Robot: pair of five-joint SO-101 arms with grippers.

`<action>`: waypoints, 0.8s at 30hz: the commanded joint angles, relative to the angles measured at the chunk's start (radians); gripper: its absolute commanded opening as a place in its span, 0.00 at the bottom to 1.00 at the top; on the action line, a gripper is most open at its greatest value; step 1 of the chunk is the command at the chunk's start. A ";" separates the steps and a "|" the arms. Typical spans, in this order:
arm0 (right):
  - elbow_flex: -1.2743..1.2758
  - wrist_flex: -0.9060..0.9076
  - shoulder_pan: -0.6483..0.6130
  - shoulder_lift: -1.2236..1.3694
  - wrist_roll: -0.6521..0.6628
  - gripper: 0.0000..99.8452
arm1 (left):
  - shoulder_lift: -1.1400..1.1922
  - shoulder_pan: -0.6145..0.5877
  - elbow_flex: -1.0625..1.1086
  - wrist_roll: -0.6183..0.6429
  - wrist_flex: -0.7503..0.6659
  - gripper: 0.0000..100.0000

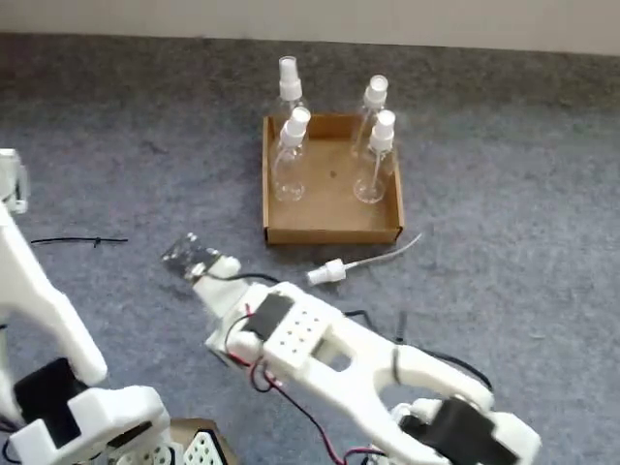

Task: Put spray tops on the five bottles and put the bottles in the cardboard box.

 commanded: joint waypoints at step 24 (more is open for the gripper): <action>0.302 0.061 1.489 -0.449 0.592 0.00 | -0.275 1.185 0.607 -0.043 -0.155 0.15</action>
